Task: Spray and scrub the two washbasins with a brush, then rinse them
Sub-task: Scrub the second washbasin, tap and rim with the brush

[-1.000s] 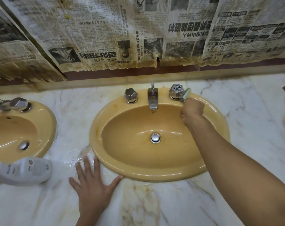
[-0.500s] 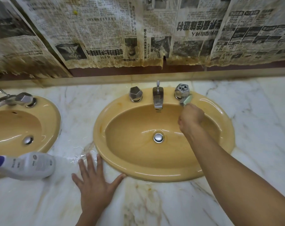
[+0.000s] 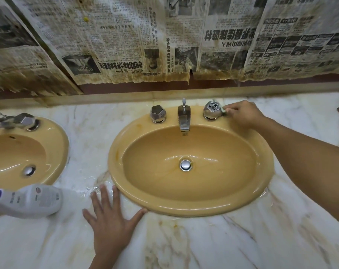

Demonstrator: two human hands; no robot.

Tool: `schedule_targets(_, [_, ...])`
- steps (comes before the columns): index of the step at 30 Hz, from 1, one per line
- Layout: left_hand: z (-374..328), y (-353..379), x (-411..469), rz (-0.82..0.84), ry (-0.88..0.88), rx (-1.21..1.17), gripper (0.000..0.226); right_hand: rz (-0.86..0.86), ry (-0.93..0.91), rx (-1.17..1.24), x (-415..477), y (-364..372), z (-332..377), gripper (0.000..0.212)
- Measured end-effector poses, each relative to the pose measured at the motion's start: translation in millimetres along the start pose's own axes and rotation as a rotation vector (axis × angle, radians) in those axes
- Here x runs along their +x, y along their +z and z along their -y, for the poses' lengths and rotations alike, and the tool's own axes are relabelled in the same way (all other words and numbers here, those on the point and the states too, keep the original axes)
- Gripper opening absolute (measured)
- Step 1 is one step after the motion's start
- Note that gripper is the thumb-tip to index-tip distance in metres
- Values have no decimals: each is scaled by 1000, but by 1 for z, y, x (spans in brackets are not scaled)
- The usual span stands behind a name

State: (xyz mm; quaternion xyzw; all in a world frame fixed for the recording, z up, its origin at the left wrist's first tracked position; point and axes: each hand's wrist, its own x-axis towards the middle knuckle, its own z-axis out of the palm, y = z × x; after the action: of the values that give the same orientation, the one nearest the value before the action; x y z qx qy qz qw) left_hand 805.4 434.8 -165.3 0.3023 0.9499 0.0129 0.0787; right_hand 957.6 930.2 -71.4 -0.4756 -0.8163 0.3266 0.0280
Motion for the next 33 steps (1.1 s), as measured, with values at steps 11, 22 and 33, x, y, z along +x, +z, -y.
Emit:
schedule_targets(11, [0, -1, -2, 16, -23, 23, 120, -79, -52, -477, -106, -15, -41, 33])
schedule_targets(22, [-3, -16, -6, 3, -33, -55, 120, -165, 125, -68, -249, 22, -83, 33])
schedule_targets(33, [39, -34, -96, 271, 190, -37, 78, 13, -145, 126, -326, 121, 11, 46])
